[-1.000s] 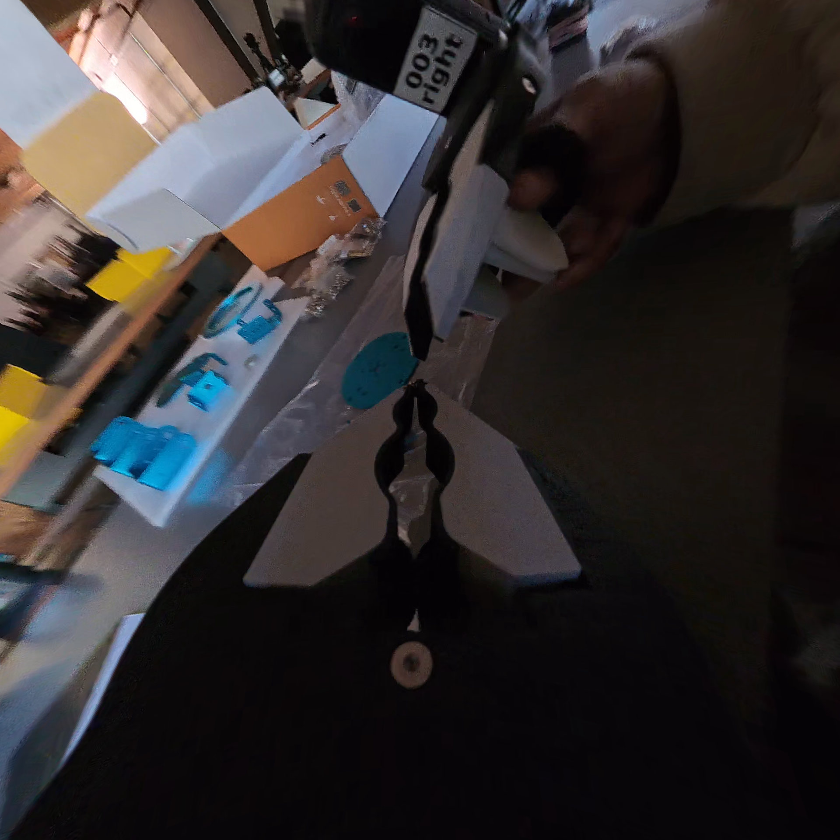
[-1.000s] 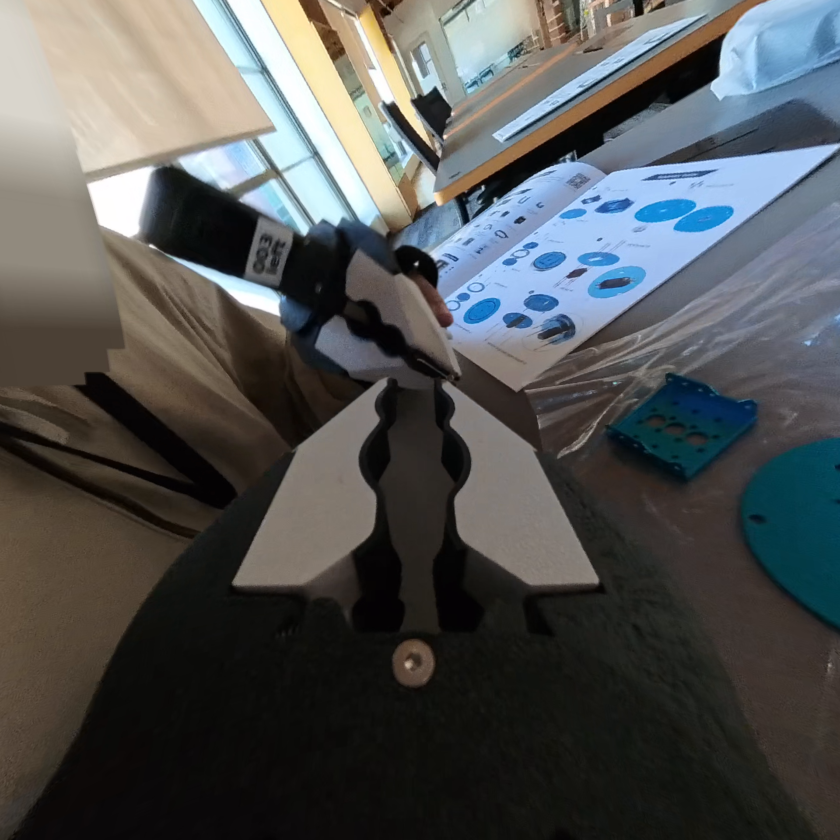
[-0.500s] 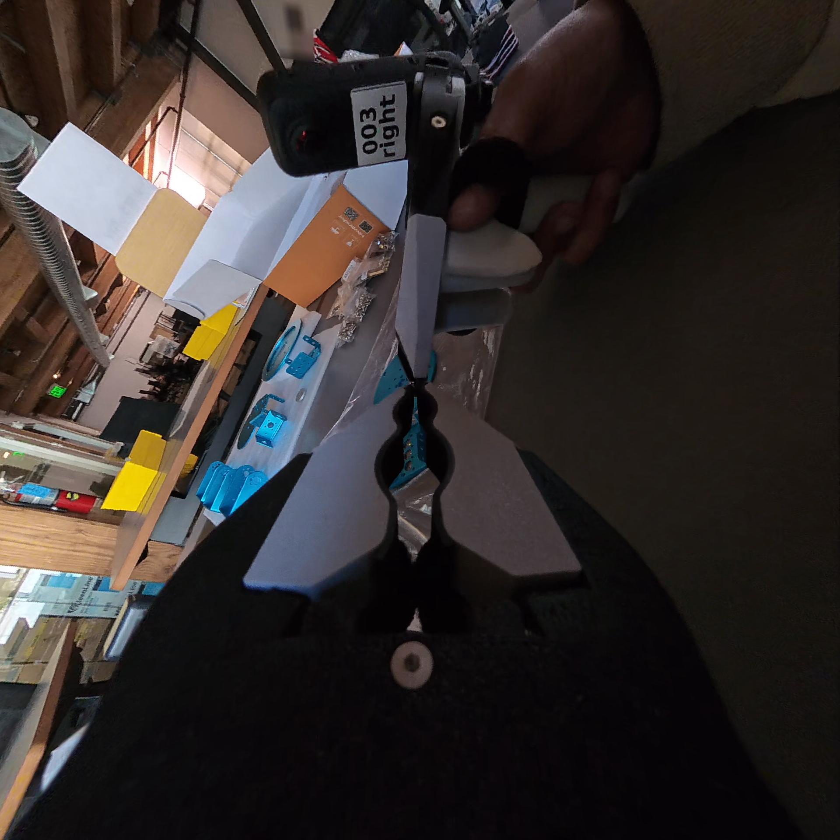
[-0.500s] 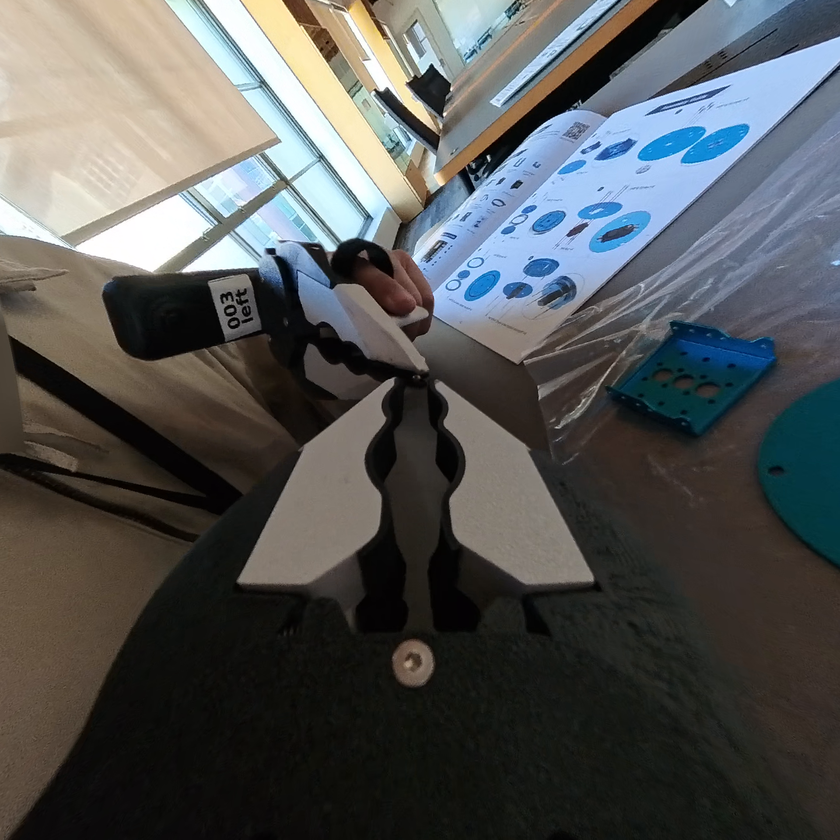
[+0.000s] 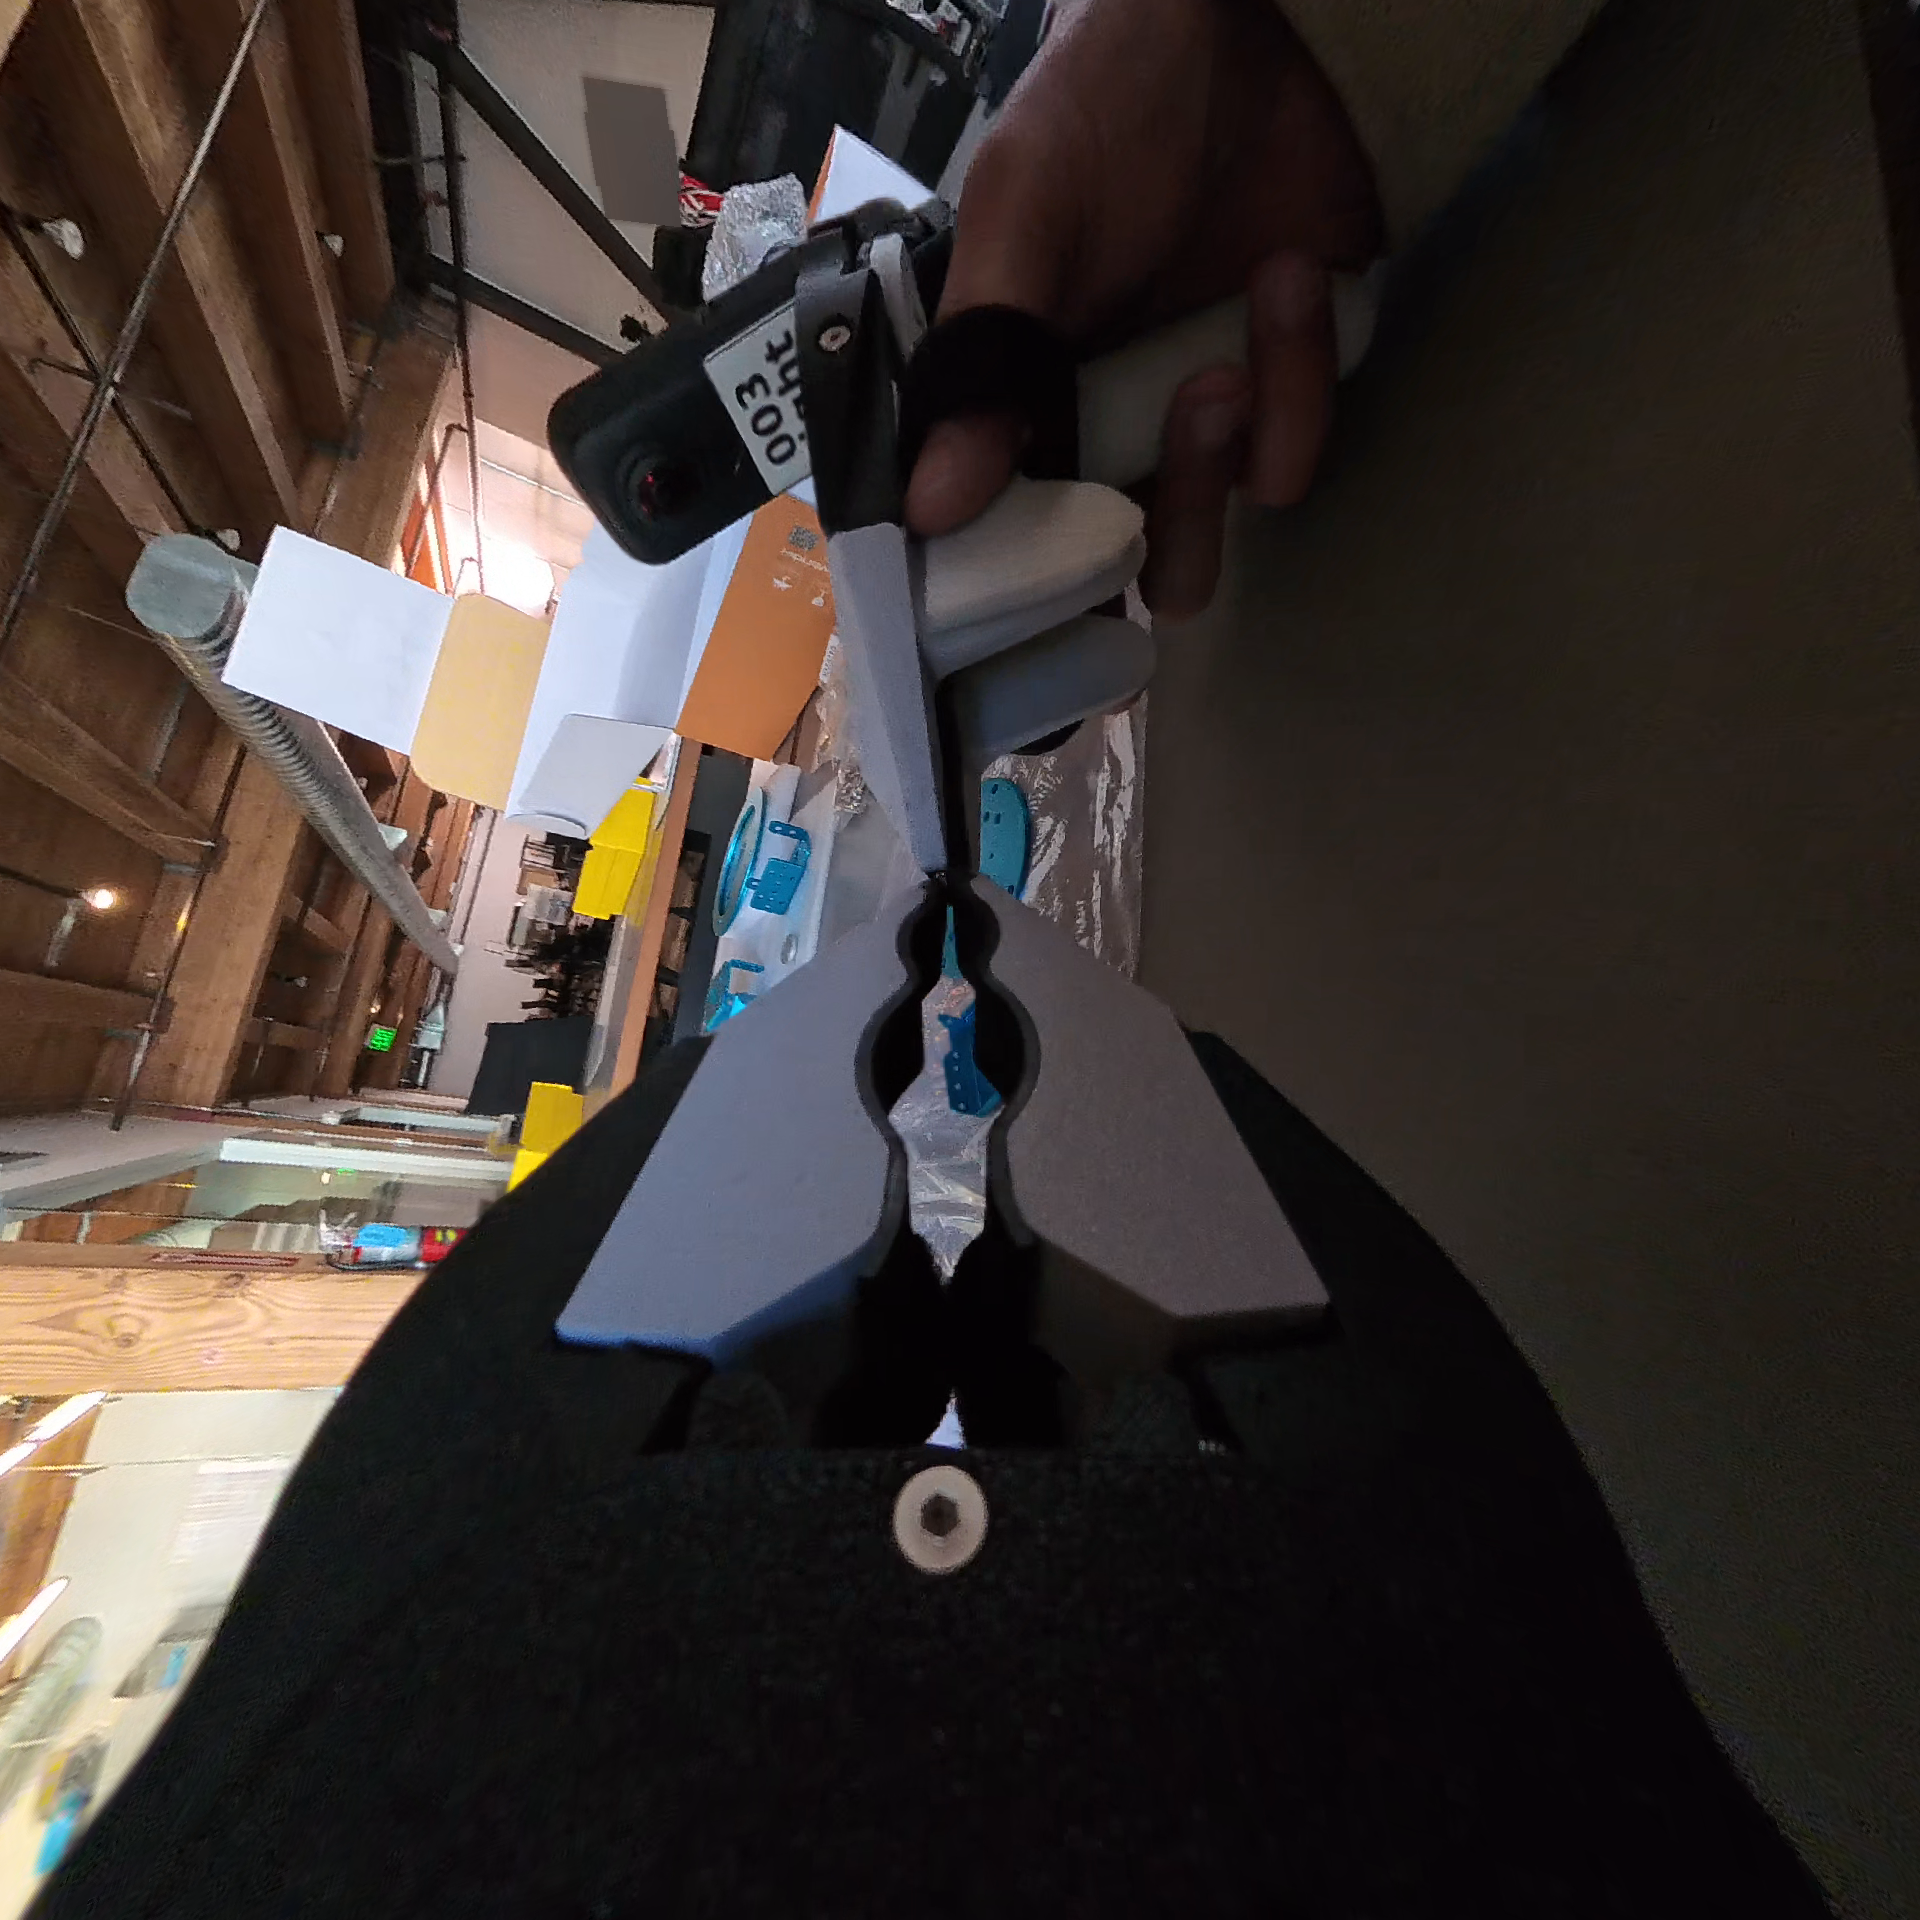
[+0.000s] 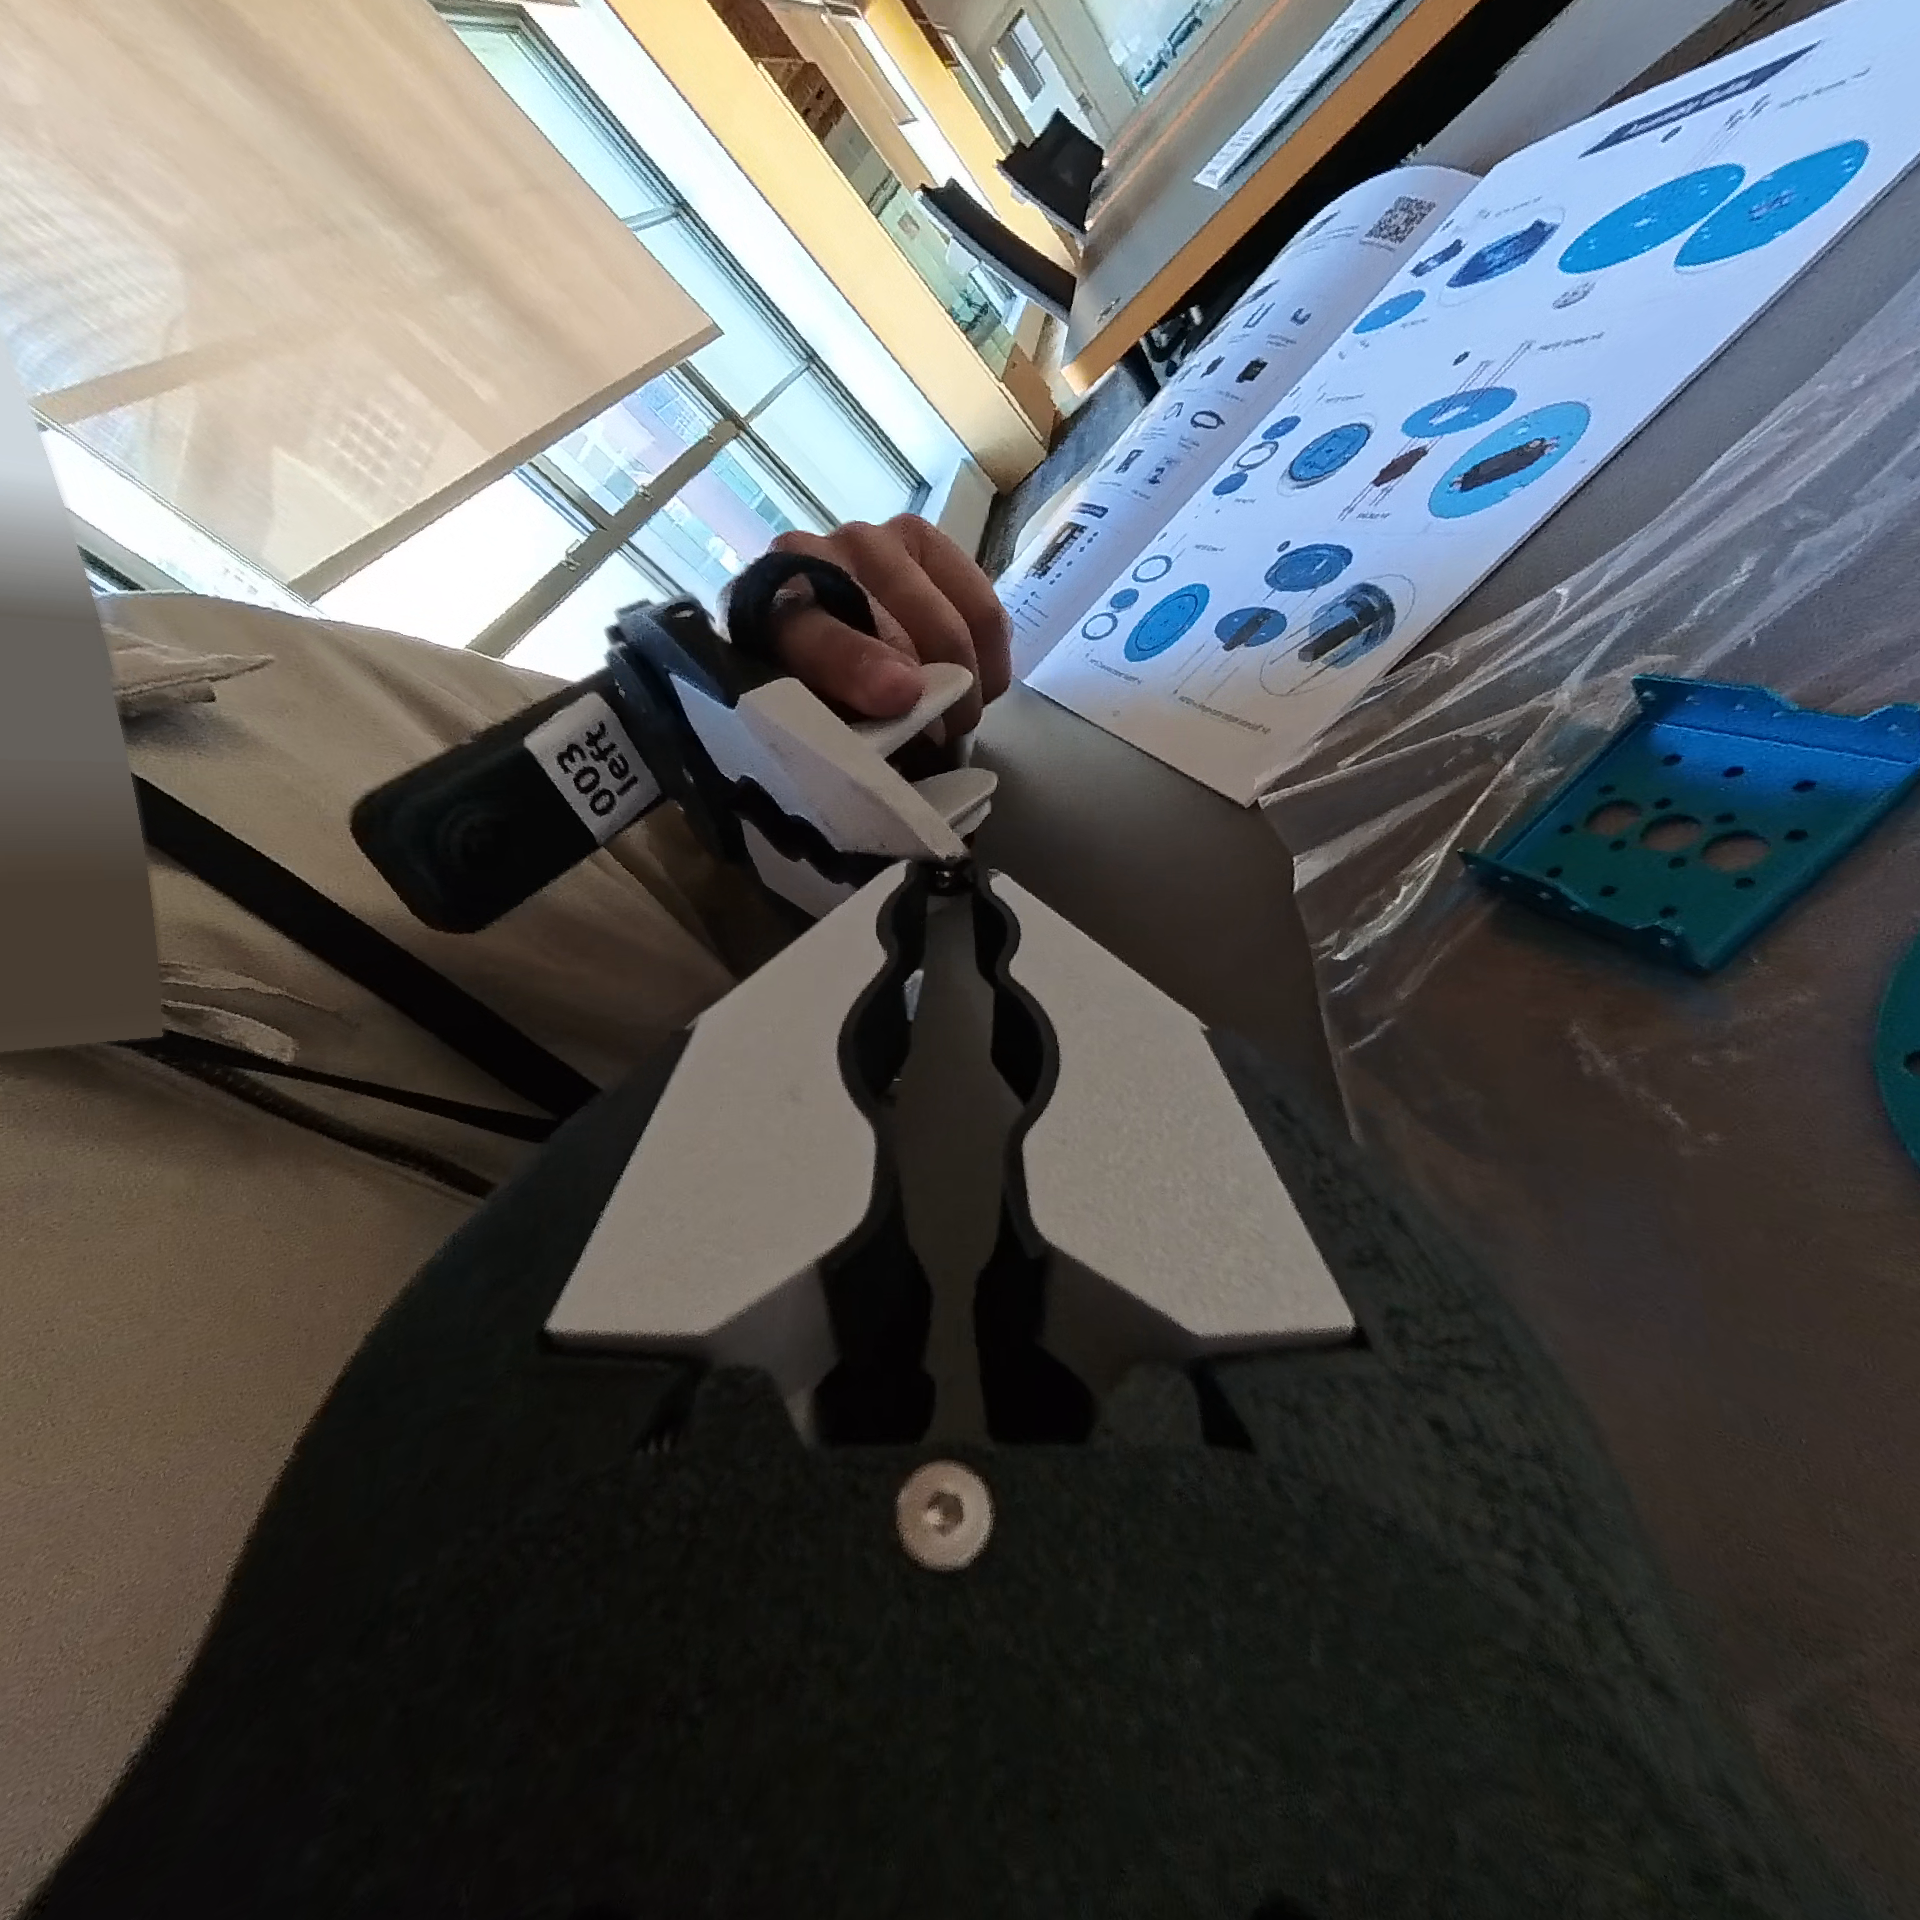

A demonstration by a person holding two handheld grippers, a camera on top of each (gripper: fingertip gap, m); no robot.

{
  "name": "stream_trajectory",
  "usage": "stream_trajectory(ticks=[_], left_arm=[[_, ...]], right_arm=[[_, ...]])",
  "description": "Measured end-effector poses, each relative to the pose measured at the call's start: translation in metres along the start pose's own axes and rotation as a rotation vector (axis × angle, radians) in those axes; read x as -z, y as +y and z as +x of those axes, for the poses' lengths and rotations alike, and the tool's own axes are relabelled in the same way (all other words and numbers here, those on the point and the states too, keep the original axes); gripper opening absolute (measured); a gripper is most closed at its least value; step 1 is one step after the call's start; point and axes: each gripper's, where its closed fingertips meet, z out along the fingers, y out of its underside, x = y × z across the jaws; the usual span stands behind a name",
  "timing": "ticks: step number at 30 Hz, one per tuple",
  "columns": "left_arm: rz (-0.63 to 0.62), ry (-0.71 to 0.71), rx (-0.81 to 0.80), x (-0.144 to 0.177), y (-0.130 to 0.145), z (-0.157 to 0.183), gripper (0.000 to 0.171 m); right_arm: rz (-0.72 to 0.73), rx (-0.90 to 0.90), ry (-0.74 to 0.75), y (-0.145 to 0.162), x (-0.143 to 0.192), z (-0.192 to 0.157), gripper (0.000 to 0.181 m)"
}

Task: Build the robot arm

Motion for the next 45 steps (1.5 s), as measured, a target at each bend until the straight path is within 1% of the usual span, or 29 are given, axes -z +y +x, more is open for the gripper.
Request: stream_trajectory(ticks=[3, 6, 10, 15, 18, 23, 26, 32, 41, 45], left_arm=[[-0.011, -0.001, -0.043, -0.001, 0.002, 0.002, 0.000], [-0.030, 0.002, -0.040, -0.004, 0.005, 0.002, 0.000], [-0.043, 0.020, 0.100, -0.007, 0.009, 0.002, 0.000], [-0.081, 0.005, 0.133, -0.010, 0.013, 0.003, 0.000], [-0.109, 0.020, 0.165, -0.012, 0.016, 0.007, 0.000], [-0.155, 0.040, 0.212, -0.016, 0.021, 0.014, 0.000], [-0.142, 0.007, 0.237, -0.016, 0.020, 0.009, 0.001], [-0.117, -0.039, 0.316, -0.017, 0.017, 0.001, 0.001], [-0.109, -0.031, 0.367, -0.020, 0.018, -0.001, 0.005], [-0.109, -0.014, 0.393, -0.020, 0.020, 0.001, 0.002]], right_arm=[[-0.008, -0.005, 0.018, 0.001, -0.001, 0.003, 0.006], [-0.009, 0.018, 0.053, 0.001, 0.000, 0.008, 0.005], [-0.006, 0.174, 0.175, -0.001, 0.000, 0.014, 0.003], [-0.031, 0.288, 0.266, -0.003, 0.001, 0.020, 0.002], [-0.058, 0.333, 0.307, 0.001, 0.001, 0.024, 0.002], [-0.128, 0.429, 0.409, 0.005, 0.001, 0.032, 0.001], [-0.120, 0.410, 0.404, 0.001, 0.003, 0.030, 0.001], [-0.064, 0.328, 0.337, -0.006, 0.006, 0.027, 0.001], [-0.043, 0.290, 0.314, -0.007, 0.008, 0.028, 0.001], [-0.041, 0.294, 0.318, -0.007, 0.008, 0.030, 0.001]])
